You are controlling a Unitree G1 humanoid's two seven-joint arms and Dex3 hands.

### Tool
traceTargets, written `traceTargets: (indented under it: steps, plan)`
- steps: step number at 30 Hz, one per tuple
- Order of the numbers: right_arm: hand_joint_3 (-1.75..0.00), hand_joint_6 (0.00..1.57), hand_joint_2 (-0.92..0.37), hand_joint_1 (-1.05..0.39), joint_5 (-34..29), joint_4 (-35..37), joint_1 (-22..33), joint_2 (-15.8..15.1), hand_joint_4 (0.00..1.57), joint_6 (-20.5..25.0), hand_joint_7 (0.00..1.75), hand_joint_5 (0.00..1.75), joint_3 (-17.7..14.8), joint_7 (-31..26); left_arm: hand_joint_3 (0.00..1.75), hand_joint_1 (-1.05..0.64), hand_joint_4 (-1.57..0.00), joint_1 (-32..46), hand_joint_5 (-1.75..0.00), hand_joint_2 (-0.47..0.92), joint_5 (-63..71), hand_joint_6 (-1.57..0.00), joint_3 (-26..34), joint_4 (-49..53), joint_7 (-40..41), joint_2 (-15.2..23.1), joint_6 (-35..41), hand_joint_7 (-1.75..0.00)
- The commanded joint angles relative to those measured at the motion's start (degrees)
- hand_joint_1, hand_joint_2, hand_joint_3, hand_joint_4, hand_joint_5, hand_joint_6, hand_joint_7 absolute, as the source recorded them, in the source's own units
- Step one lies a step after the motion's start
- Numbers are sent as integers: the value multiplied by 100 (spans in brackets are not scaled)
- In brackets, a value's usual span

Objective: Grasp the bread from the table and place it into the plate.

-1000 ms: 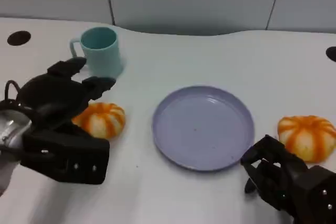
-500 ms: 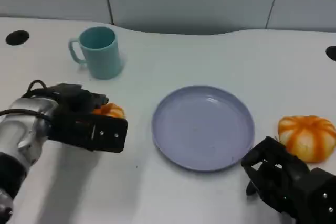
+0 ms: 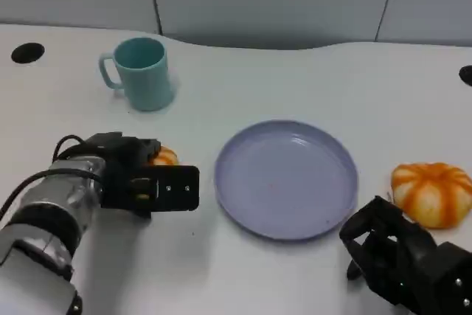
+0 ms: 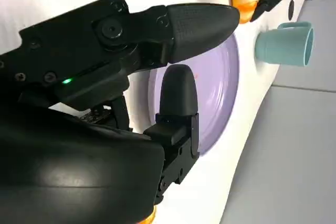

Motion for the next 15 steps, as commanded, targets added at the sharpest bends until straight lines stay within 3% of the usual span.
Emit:
traceTargets:
  steps: [1, 2, 3, 6, 7, 8, 15]
  plan:
    - [-36, 38, -92, -26, 69, -105, 38, -69, 59, -6, 175, 175, -58, 28, 1, -32, -43, 186, -134, 80, -177, -38, 53, 112, 297, 106, -168, -133]
    - [-36, 39, -92, -26, 74, -104, 36, -64, 59, -2, 175, 175, -61, 30, 1, -30, -43, 190, -148, 81, -175, -35, 30, 119, 343, 111, -188, -150]
    - [-36, 39, -92, -26, 76, -105, 36, -63, 59, 1, 175, 175, -62, 31, 1, -29, -43, 189, -153, 81, -181, -34, 18, 127, 366, 112, -197, -156]
    - [-36, 39, -92, -26, 74, -136, 40, -58, 59, 49, 175, 175, -61, 31, 1, -28, -45, 272, -161, 84, -281, -37, 83, 123, 684, 128, -279, -160]
    - [-36, 39, -92, -27, 61, -165, 48, -62, 59, 86, 175, 175, -60, 24, 2, -28, -52, 336, -168, 88, -358, -46, 151, 112, 904, 135, -333, -156]
    - [-36, 39, -92, -27, 49, -188, 54, -66, 59, 113, 175, 175, -59, 17, 3, -28, -59, 381, -172, 90, -422, -48, 199, 107, 1056, 140, -374, -165]
    - [-35, 39, -92, -27, 35, -167, 9, -65, 59, 163, 175, 175, -73, -1, 5, -20, -75, 554, -175, 92, -1315, -55, 966, 111, 1148, 13, -531, -175]
